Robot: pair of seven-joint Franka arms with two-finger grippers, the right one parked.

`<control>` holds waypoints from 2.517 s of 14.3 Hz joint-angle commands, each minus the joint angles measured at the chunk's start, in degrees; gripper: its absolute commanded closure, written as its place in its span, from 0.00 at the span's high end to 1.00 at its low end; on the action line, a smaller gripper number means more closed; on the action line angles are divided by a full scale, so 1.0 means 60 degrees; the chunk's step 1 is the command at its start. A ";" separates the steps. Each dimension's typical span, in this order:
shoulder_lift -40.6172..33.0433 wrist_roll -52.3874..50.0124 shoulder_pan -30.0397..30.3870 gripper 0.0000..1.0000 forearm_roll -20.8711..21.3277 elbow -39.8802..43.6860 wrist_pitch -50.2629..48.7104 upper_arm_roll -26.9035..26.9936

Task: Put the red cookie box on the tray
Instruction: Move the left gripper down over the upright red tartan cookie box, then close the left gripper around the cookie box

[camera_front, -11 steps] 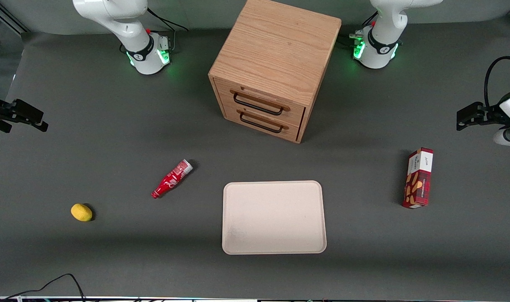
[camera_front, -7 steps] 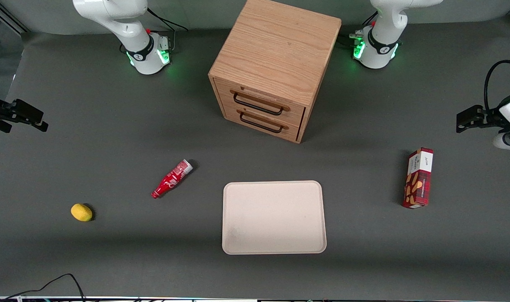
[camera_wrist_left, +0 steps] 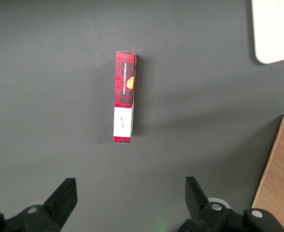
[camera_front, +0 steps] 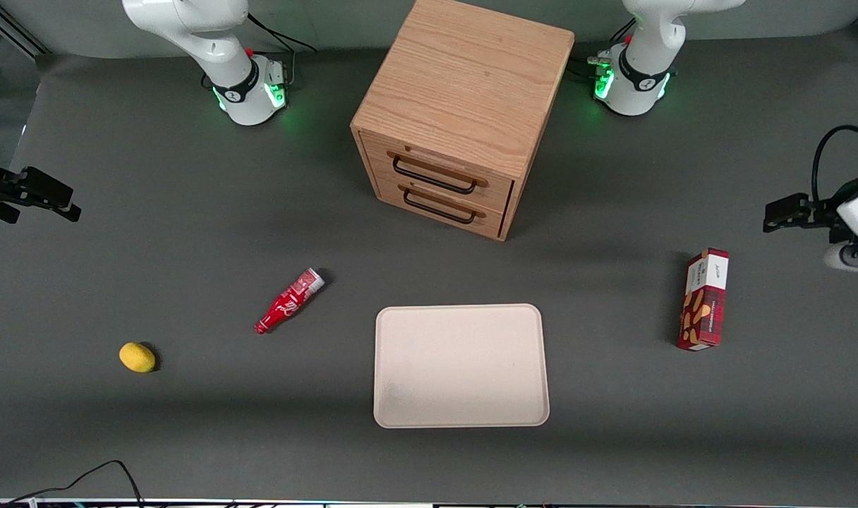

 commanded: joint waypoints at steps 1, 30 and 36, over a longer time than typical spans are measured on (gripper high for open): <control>0.0880 0.0540 0.0062 1.00 -0.0165 0.0179 0.0134 0.0180; 0.2435 0.2299 0.0413 0.81 -0.0752 -0.4303 0.7576 0.0327; 0.2318 0.2299 0.0399 0.00 -0.0767 -0.4377 0.7576 0.0327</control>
